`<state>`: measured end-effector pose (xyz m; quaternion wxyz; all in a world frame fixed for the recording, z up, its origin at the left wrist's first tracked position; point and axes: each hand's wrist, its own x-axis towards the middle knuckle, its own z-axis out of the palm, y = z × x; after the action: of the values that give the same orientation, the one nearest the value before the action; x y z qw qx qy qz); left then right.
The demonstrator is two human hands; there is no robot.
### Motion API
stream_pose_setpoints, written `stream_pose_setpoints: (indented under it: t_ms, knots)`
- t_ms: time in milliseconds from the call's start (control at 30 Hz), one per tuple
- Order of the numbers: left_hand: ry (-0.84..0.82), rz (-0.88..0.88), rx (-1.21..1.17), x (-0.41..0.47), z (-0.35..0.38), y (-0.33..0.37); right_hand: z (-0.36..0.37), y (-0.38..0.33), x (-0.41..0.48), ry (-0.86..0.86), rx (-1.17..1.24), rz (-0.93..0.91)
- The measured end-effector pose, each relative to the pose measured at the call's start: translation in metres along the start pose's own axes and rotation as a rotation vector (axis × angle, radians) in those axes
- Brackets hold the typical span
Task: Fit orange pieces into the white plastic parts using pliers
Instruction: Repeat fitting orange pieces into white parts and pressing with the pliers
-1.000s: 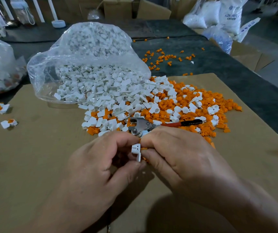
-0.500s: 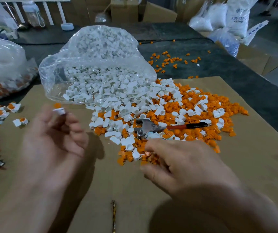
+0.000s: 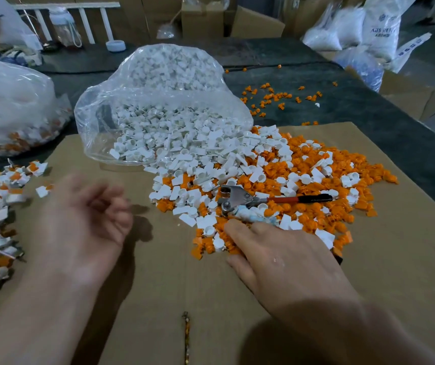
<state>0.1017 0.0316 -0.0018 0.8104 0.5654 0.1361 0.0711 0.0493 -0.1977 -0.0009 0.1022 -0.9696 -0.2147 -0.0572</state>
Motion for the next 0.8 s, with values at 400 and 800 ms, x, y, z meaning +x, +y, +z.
stream_pose_setpoints:
  t_ms: [400, 800]
  knots:
    - [-0.417, 0.478, 1.357, -0.042, 0.033, -0.028, 0.001, -0.004, 0.008, -0.036, -0.107, 0.019]
    - [-0.442, 0.721, 1.286, -0.04, 0.037, -0.036, -0.014, 0.0, 0.0, 0.001, 0.105, 0.025]
